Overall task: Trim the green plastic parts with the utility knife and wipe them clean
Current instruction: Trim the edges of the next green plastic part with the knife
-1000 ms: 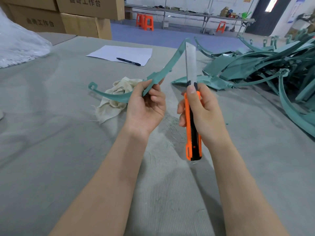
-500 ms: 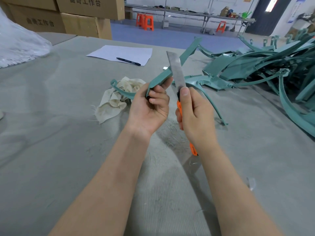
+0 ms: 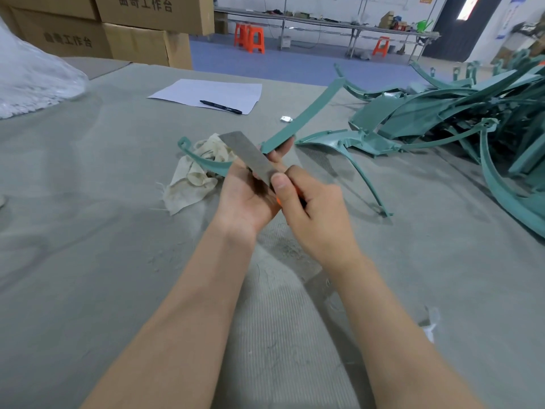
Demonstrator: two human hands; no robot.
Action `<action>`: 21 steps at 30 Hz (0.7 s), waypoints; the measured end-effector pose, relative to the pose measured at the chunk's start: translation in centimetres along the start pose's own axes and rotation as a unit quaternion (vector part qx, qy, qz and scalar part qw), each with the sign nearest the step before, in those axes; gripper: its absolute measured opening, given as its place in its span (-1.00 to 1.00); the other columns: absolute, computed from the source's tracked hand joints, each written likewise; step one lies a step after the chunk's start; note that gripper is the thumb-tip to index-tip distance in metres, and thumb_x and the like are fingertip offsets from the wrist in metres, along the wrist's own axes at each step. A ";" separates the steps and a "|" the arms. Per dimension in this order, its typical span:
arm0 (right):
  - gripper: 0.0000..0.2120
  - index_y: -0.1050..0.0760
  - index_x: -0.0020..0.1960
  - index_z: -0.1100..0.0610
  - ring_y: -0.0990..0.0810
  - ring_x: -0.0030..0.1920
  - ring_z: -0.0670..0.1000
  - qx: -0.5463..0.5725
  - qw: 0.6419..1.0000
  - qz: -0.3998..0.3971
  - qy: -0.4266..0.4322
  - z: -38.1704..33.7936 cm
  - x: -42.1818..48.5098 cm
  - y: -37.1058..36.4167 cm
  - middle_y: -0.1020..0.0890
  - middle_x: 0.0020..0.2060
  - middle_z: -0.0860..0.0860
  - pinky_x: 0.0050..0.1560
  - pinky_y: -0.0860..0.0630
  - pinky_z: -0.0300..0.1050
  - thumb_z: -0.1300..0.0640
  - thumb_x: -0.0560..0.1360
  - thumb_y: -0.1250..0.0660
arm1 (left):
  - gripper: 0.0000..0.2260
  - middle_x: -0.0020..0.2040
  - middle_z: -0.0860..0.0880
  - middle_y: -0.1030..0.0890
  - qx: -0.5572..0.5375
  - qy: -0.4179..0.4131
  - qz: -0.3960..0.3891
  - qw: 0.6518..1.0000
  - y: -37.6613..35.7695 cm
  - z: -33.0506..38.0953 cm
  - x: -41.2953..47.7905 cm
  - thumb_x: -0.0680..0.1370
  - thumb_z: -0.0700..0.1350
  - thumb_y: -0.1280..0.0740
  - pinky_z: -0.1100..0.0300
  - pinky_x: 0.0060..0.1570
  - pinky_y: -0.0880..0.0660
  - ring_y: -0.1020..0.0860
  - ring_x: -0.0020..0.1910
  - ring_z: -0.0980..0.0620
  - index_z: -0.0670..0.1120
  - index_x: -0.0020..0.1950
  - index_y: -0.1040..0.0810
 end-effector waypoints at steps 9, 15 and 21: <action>-0.70 -0.30 -0.32 -0.16 -0.41 -0.45 0.15 0.057 0.990 0.112 -0.065 1.9 0.2 3.0 -0.41 -0.47 0.09 -0.45 -0.38 0.15 -0.18 0.57 -0.08 | -0.46 -0.52 -0.09 -0.47 -0.042 0.076 -0.036 0.996 -0.8 -1.3 -0.5 0.66 -0.03 -0.07 0.37 -0.64 -0.38 -0.44 -0.65 0.12 -0.42 -0.26 -0.55; -0.60 -0.32 -0.28 0.09 -0.42 -0.46 0.14 0.049 0.993 0.090 -0.063 1.7 0.1 2.4 -0.43 -0.49 0.11 -0.46 -0.38 0.14 -0.17 0.57 -0.06 | -0.76 -0.52 -0.11 -0.45 -0.067 0.090 -0.063 0.992 -1.7 -1.6 -1.0 0.54 -0.17 -0.16 0.38 -0.67 -0.36 -0.44 -0.66 0.08 -0.33 0.02 -0.48; -0.60 -0.34 -0.26 0.12 -0.42 -0.51 0.09 0.039 0.995 0.076 -0.046 1.3 0.0 2.2 -0.45 -0.52 0.09 -0.48 -0.38 0.10 -0.16 0.57 -0.06 | -0.73 -0.52 -0.17 -0.46 -0.096 0.117 -0.092 0.984 -2.3 -1.8 -1.1 0.49 -0.20 -0.18 0.34 -0.69 -0.36 -0.46 -0.66 0.01 -0.13 0.19 -0.36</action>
Point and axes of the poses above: each hand's wrist, its own x-axis towards the middle knuckle, its own y-axis out of the back of the hand, z = x × y, the point moved 10 cm from there along x, towards the middle knuckle
